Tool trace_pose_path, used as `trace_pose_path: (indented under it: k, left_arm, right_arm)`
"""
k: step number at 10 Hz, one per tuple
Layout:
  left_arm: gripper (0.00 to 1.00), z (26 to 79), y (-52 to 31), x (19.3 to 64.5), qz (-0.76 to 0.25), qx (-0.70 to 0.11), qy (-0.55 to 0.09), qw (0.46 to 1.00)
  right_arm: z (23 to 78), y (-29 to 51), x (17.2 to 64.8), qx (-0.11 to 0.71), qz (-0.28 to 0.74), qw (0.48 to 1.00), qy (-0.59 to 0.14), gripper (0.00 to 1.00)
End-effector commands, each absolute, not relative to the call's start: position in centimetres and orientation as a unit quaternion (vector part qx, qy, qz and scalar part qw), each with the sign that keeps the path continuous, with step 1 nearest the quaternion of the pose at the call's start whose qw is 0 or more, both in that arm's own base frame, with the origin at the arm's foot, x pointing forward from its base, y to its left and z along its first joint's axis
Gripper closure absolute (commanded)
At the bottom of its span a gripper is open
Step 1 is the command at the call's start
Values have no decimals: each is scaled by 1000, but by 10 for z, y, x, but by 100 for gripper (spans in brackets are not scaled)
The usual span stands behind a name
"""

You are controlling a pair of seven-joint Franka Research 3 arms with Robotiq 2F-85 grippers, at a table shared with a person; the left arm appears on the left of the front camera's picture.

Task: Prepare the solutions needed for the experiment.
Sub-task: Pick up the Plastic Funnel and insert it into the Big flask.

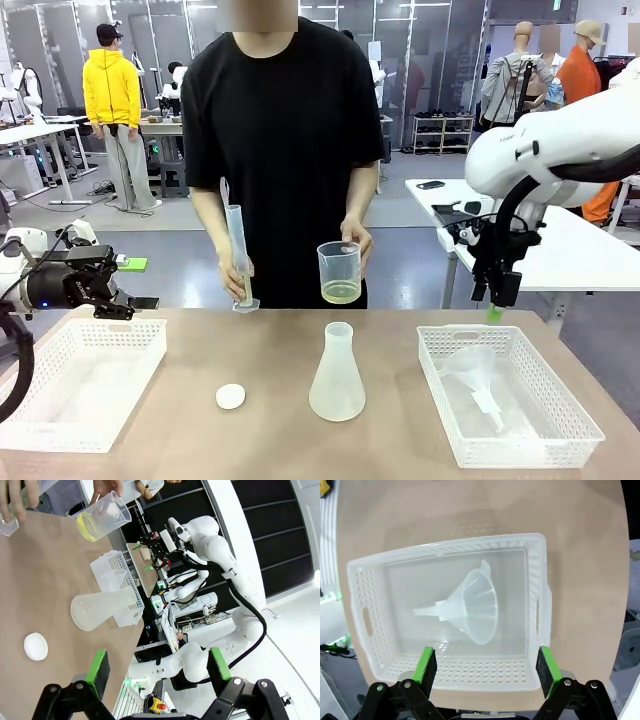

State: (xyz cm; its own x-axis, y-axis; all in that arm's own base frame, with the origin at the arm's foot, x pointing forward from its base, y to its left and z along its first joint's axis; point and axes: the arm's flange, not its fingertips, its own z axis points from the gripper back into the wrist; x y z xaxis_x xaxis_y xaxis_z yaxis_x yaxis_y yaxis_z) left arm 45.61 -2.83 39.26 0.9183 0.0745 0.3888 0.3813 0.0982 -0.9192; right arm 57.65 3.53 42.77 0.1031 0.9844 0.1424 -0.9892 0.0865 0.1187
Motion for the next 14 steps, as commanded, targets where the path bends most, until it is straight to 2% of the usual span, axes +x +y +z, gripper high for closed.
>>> trace_pose_path:
  k: [1, 4, 8, 14]
  left_arm:
    - [0, 393, -28, 456, -112, -662, -180, 719]
    - [0, 393, -28, 456, -112, -662, -180, 719]
    - [0, 393, -28, 456, -112, -662, -180, 719]
    - [0, 393, -28, 456, -112, -662, -180, 719]
  right_arm:
    - [409, 38, 588, 84, 681, 727, -20, 0]
    - [385, 45, 596, 87, 679, 729, 20, 0]
    - [371, 49, 600, 128, 693, 706, 63, 0]
    - [354, 51, 600, 154, 696, 695, 91, 0]
